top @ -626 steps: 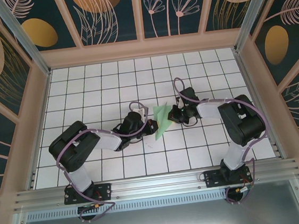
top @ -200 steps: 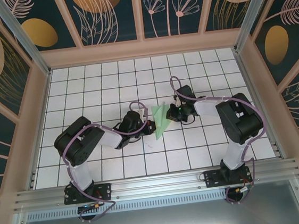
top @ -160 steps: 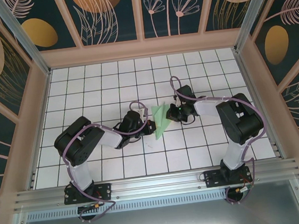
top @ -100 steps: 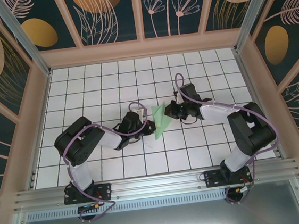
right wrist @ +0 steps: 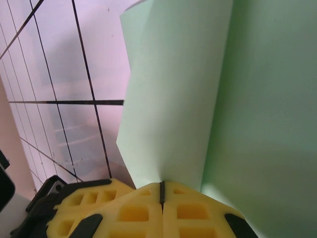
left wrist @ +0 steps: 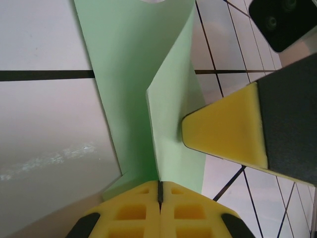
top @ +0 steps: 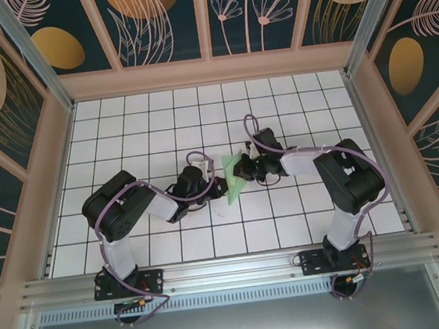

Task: Fold a paper plane with a square sheet of paper (pick it up from the middle)
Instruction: Fourth fold the wing at the center of the table.

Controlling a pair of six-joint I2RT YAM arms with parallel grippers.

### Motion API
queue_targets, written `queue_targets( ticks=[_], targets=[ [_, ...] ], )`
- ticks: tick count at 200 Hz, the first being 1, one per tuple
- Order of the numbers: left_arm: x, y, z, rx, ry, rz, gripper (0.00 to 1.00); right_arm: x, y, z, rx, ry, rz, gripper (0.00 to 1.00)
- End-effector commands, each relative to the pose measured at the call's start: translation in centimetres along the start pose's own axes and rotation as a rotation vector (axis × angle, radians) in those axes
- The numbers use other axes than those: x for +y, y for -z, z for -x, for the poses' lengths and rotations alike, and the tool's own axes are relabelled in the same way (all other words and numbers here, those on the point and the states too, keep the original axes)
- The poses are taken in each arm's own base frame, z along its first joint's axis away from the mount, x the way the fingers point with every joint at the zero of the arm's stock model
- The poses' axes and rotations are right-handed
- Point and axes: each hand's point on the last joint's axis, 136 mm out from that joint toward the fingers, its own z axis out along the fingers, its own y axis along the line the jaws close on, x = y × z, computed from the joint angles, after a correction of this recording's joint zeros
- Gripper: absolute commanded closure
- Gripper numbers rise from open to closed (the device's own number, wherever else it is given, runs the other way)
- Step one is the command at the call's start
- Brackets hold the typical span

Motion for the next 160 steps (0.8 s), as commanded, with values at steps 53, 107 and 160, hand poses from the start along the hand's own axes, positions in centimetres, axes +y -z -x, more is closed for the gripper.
queue_targets(
  ticks=[53,107,160],
  targets=[
    [3.5,0.1,-1.6,0.064,-0.01,0.153,1.0,-1.3,-1.7,0.6,0.013,-0.016,-0.027,0.97],
    [4.0,0.2,-1.7,0.062,-0.008,0.18,1.0,0.9,1.1,0.1,-0.03,0.017,0.04,0.95],
    [3.5,-0.1,-1.9,0.073,0.007,0.138,1.0,1.0,1.7,-3.1,0.008,-0.022,0.116,0.96]
  ],
)
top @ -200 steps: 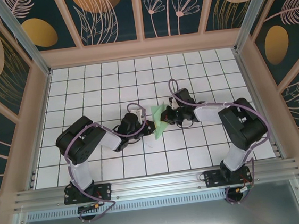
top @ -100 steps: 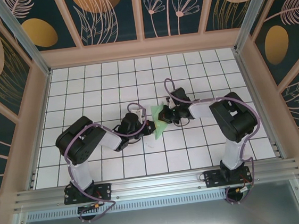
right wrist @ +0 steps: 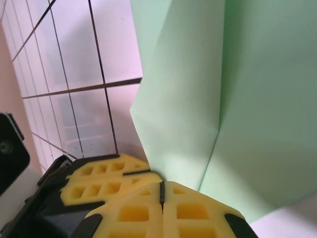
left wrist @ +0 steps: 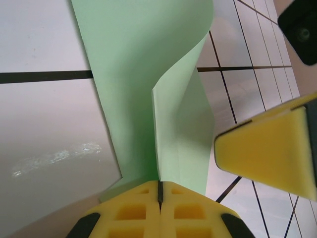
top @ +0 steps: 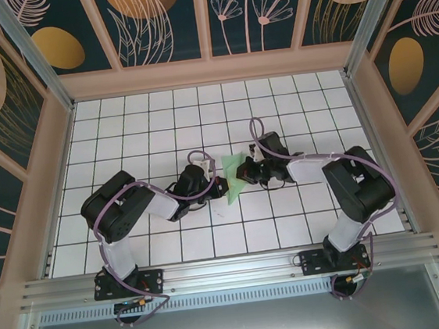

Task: Fold a paper plane with a square sheet of paper (pick it up from the middle)
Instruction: Fourth fold the wing at the center of the table.

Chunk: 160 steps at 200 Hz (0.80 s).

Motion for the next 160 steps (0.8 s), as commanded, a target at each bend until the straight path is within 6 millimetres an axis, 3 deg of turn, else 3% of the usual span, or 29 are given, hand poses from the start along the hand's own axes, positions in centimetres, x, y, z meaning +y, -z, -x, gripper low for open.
queue_targets(
  ticks=[1,116,160],
  targets=[
    [3.1,0.0,-2.1,0.063,0.027,0.104,1.0,0.9,0.0,-1.4,0.025,-0.013,0.068,0.96],
    [4.0,0.2,-2.4,0.073,0.072,0.095,1.0,0.5,-2.4,-3.2,0.063,-0.034,0.031,0.97],
    [4.5,0.3,-2.6,0.075,0.08,0.114,1.0,-0.5,-3.0,-3.4,0.07,-0.048,0.001,0.97]
  ],
)
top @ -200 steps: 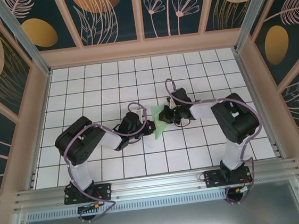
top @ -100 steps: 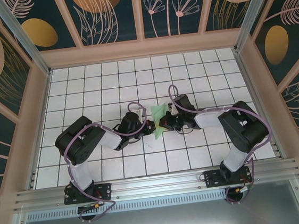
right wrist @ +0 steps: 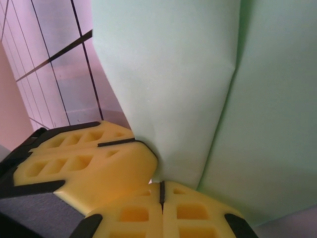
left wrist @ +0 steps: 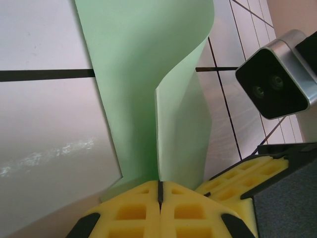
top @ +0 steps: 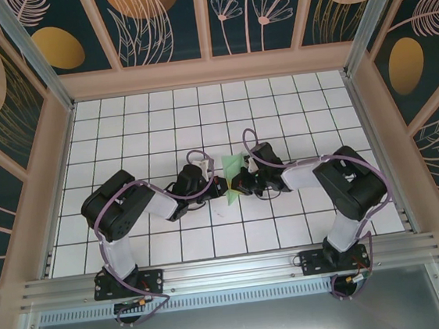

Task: Fold a paper plane with a square sheet of paper (pick it up from the middle)
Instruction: Fourth fold the wing at the center of the table.

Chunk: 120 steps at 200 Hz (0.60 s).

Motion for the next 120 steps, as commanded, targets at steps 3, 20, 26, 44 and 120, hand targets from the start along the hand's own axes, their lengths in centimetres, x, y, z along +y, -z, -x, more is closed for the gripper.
queue_targets(
  ticks=[3,20,26,44,120],
  targets=[
    [4.6,0.3,-2.6,0.062,0.058,0.147,1.0,-0.3,-0.8,0.0,0.002,-0.007,-0.008,0.97],
    [4.8,0.3,-2.6,0.064,0.048,0.158,1.0,-0.5,-1.2,-0.2,0.011,-0.01,-0.004,0.96],
    [4.9,0.3,-2.5,0.062,0.048,0.163,1.0,-0.6,-1.2,-0.1,0.011,-0.011,-0.006,0.96],
    [5.2,0.3,-2.5,0.063,0.036,0.182,1.0,-1.2,-1.5,-0.2,0.014,-0.021,-0.032,0.96],
    [3.8,0.4,-1.4,0.051,0.002,0.157,1.0,-0.3,2.2,2.1,-0.106,0.018,-0.068,0.94]
  ],
)
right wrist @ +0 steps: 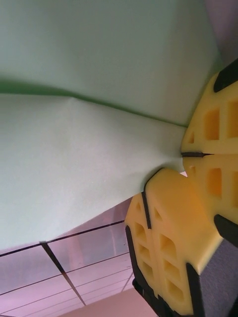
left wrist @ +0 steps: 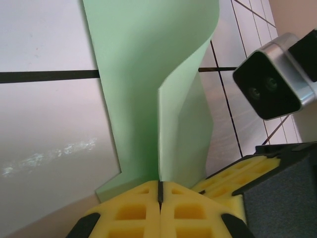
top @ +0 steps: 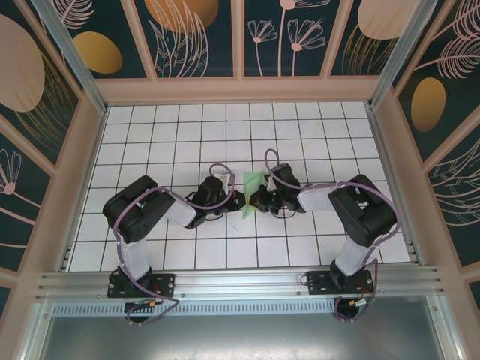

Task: Fold a paper plane with a square sheet of paper (pick it up from the middle)
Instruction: Fourth fold the wing at the center of the table.

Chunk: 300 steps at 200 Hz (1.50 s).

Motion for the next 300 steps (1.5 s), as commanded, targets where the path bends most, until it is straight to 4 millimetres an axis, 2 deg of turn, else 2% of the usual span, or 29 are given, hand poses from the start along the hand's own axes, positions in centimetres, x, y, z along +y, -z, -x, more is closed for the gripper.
queue_targets(
  ticks=[1,40,73,97,114,169,215,232,259,300],
  targets=[
    [3.7,0.3,-1.5,0.049,0.008,0.147,1.0,0.0,1.9,1.9,-0.088,0.025,-0.045,0.94],
    [3.4,0.3,-1.3,0.044,0.015,0.137,1.0,-1.7,1.4,2.6,-0.1,0.012,-0.12,0.95],
    [3.3,0.4,-0.9,0.042,-0.004,0.148,1.0,-4.4,0.2,2.7,-0.065,-0.004,-0.244,0.96],
    [3.5,0.9,-0.3,0.032,-0.04,0.194,1.0,-6.1,0.5,2.8,-0.069,-0.008,-0.336,0.96],
    [3.4,0.8,-0.2,0.038,-0.051,0.196,1.0,-6.5,0.7,2.7,-0.065,0.004,-0.356,0.97],
    [4.3,0.1,-0.7,0.061,-0.043,0.212,1.0,-4.5,0.5,3.1,-0.058,0.041,-0.288,0.96],
    [5.3,0.1,-1.4,0.082,-0.043,0.246,1.0,0.8,1.9,3.7,-0.093,0.075,-0.09,0.95],
    [5.3,0.0,-1.5,0.086,-0.041,0.244,1.0,2.0,2.2,3.3,-0.095,0.07,-0.03,0.95],
    [5.6,0.1,-1.7,0.088,-0.038,0.254,1.0,2.5,1.6,2.5,-0.066,0.06,0.012,0.95],
    [6.0,0.1,-1.9,0.1,-0.035,0.274,1.0,1.5,-0.1,1.6,-0.027,0.029,-0.005,0.96]
  ],
)
